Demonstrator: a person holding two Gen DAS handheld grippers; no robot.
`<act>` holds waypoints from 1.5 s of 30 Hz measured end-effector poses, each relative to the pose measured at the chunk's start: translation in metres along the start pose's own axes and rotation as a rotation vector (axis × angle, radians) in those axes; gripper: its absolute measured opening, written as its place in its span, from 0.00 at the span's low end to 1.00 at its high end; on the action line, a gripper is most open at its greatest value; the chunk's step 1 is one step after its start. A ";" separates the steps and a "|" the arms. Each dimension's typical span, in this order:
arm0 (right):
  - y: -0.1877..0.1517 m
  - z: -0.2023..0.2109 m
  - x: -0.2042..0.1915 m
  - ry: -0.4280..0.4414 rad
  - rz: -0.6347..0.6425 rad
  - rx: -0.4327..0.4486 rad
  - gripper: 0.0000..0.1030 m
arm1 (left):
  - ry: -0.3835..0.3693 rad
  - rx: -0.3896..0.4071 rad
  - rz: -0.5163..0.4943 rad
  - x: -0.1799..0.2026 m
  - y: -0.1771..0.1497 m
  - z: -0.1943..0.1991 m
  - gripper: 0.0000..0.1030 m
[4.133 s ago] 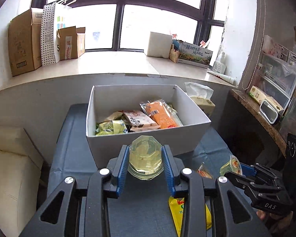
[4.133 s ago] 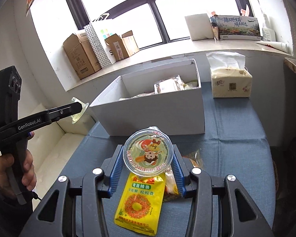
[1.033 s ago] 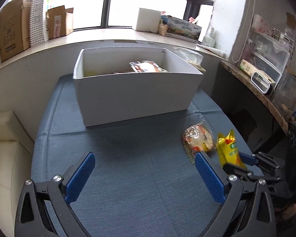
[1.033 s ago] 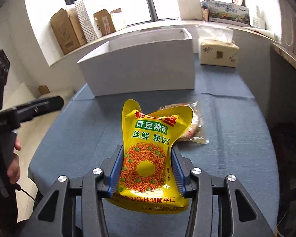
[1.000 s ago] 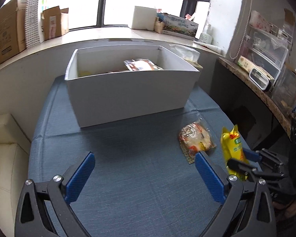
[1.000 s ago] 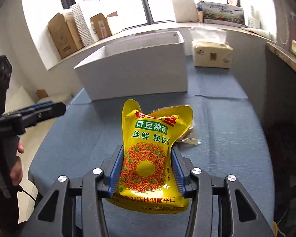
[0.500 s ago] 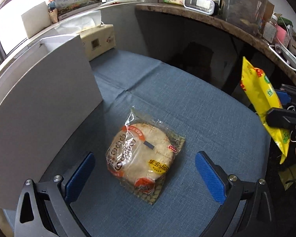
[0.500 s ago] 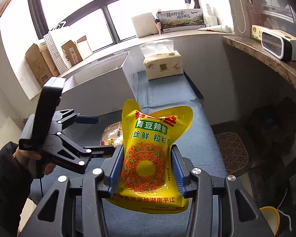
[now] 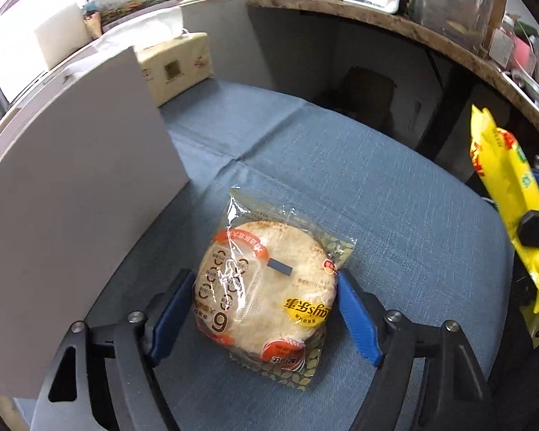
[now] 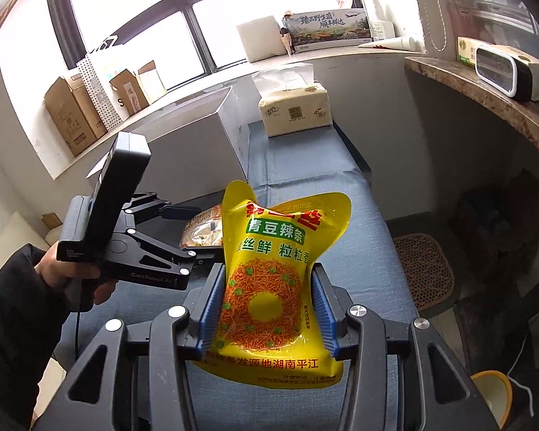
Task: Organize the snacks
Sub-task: 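Lower the yellow bag and bread bun into the box and open both grippers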
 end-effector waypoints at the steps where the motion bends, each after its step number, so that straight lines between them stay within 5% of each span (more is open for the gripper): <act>1: 0.000 0.000 0.000 -0.001 0.001 0.001 0.49 | 0.000 0.021 0.015 -0.002 -0.002 0.008 0.80; 12: 0.021 -0.007 -0.023 0.058 0.066 0.028 0.49 | 0.051 0.346 0.391 -0.049 -0.041 0.165 0.80; 21: 0.113 -0.020 -0.052 0.192 0.155 0.129 0.49 | 0.120 0.521 0.633 -0.127 -0.021 0.237 0.80; 30: 0.220 -0.092 -0.073 0.206 0.217 0.098 0.49 | 0.240 0.447 0.706 -0.200 0.045 0.190 0.80; 38: 0.258 -0.158 -0.074 0.161 0.248 0.025 0.51 | 0.324 0.387 0.694 -0.224 0.064 0.147 0.85; 40: 0.260 -0.170 -0.072 0.150 0.249 -0.016 0.67 | 0.350 0.384 0.667 -0.225 0.066 0.142 1.00; 43: 0.262 -0.179 -0.064 0.140 0.194 -0.051 1.00 | 0.363 0.401 0.648 -0.225 0.065 0.145 1.00; 45: 0.260 -0.173 -0.057 0.129 0.158 -0.008 1.00 | 0.352 0.400 0.672 -0.227 0.062 0.148 1.00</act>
Point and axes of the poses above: each gripper's, at about its wrist camera, not at the fingertips, and z roughly against the way its jaws point, x to its right, y to its top, the point moved 1 cm from there along -z, roughly the way its jaws point, and after that the axes turned 14 degrees about z, right-handed, at the moved point
